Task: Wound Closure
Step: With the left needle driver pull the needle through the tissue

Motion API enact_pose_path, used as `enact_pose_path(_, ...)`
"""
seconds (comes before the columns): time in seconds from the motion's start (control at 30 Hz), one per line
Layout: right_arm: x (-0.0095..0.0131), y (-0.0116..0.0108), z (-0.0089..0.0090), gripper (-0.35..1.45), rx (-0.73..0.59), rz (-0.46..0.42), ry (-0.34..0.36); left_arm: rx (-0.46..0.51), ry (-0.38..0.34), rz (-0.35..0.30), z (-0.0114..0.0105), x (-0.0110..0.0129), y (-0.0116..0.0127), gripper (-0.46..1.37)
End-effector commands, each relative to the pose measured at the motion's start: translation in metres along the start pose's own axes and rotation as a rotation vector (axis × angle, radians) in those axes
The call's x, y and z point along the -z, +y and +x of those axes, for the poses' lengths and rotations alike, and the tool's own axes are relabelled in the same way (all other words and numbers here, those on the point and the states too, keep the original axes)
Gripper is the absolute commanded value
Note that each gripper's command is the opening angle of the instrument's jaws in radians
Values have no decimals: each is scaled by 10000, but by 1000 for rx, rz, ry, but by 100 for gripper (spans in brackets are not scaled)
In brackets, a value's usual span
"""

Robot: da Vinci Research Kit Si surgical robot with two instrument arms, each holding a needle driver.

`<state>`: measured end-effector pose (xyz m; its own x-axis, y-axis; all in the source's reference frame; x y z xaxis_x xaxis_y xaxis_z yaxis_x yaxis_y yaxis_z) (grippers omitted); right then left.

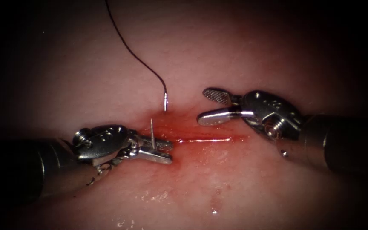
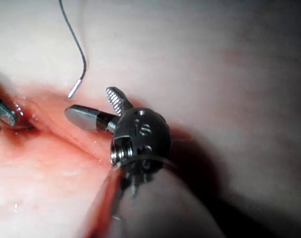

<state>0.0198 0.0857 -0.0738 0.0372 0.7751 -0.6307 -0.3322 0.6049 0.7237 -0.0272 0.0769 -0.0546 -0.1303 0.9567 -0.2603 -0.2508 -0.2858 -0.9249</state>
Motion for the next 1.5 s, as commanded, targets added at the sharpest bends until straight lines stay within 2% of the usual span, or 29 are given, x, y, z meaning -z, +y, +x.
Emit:
enact_pose_path(0.03, 0, 0, 0, 110, 0, 4, -1, 20, 14, -29, 2, 1, 3, -35)
enact_pose_path(0.6, -1, -2, -4, 109, -6, 4, -10, 207, 45, -78, 13, 13, 31, -35)
enact_pose_path(0.77, -1, -3, -6, 108, -15, 7, -13, 282, 54, -93, 22, 24, 42, -35)
enact_pose_path(1.17, -2, -3, -8, 105, -22, 5, -19, 371, 93, -152, 50, 50, 78, -35)
enact_pose_path(1.23, -2, -2, -8, 105, -22, 4, -19, 361, 94, -156, 53, 55, 87, -35)
enact_pose_path(1.33, -2, -2, -9, 105, -21, 5, -19, 289, 104, -155, 57, 60, 96, -35)
enact_pose_path(1.4, -3, -3, -10, 105, -25, 8, -19, 143, 152, -139, 64, 66, 107, -35)
enact_pose_path(1.5, -3, -3, -11, 105, -23, 8, -22, -14, 200, -120, 71, 71, 116, -35)
